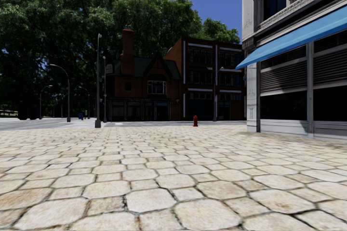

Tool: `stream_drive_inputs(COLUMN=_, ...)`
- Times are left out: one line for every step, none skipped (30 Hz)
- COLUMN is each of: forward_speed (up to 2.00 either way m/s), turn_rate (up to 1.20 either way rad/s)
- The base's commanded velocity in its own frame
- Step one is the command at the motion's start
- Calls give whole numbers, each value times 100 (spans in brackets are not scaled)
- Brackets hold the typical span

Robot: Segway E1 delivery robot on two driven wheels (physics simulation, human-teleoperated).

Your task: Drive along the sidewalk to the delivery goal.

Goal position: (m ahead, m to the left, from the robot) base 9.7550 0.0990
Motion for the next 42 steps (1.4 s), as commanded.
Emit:
stream_drive_inputs(forward_speed=200, turn_rate=0)
stream_drive_inputs(forward_speed=200, turn_rate=0)
stream_drive_inputs(forward_speed=200, turn_rate=0)
stream_drive_inputs(forward_speed=200, turn_rate=0)
stream_drive_inputs(forward_speed=200, turn_rate=0)
stream_drive_inputs(forward_speed=200, turn_rate=0)
stream_drive_inputs(forward_speed=200, turn_rate=0)
stream_drive_inputs(forward_speed=200, turn_rate=0)
stream_drive_inputs(forward_speed=200, turn_rate=0)
stream_drive_inputs(forward_speed=200, turn_rate=0)
stream_drive_inputs(forward_speed=200, turn_rate=0)
stream_drive_inputs(forward_speed=200, turn_rate=0)
stream_drive_inputs(forward_speed=200, turn_rate=0)
stream_drive_inputs(forward_speed=200, turn_rate=0)
stream_drive_inputs(forward_speed=200, turn_rate=0)
stream_drive_inputs(forward_speed=200, turn_rate=0)
stream_drive_inputs(forward_speed=200, turn_rate=0)
stream_drive_inputs(forward_speed=200, turn_rate=0)
stream_drive_inputs(forward_speed=200, turn_rate=0)
stream_drive_inputs(forward_speed=200, turn_rate=0)
stream_drive_inputs(forward_speed=200, turn_rate=0)
stream_drive_inputs(forward_speed=200, turn_rate=0)
stream_drive_inputs(forward_speed=200, turn_rate=0)
stream_drive_inputs(forward_speed=200, turn_rate=0)
stream_drive_inputs(forward_speed=200, turn_rate=0)
stream_drive_inputs(forward_speed=200, turn_rate=0)
stream_drive_inputs(forward_speed=200, turn_rate=0)
stream_drive_inputs(forward_speed=200, turn_rate=0)
stream_drive_inputs(forward_speed=200, turn_rate=0)
stream_drive_inputs(forward_speed=200, turn_rate=0)
stream_drive_inputs(forward_speed=200, turn_rate=0)
stream_drive_inputs(forward_speed=200, turn_rate=0)
stream_drive_inputs(forward_speed=200, turn_rate=0)
stream_drive_inputs(forward_speed=200, turn_rate=0)
stream_drive_inputs(forward_speed=200, turn_rate=0)
stream_drive_inputs(forward_speed=200, turn_rate=0)
stream_drive_inputs(forward_speed=200, turn_rate=0)
stream_drive_inputs(forward_speed=200, turn_rate=0)
stream_drive_inputs(forward_speed=200, turn_rate=0)
stream_drive_inputs(forward_speed=200, turn_rate=0)
stream_drive_inputs(forward_speed=200, turn_rate=0)
stream_drive_inputs(forward_speed=200, turn_rate=0)
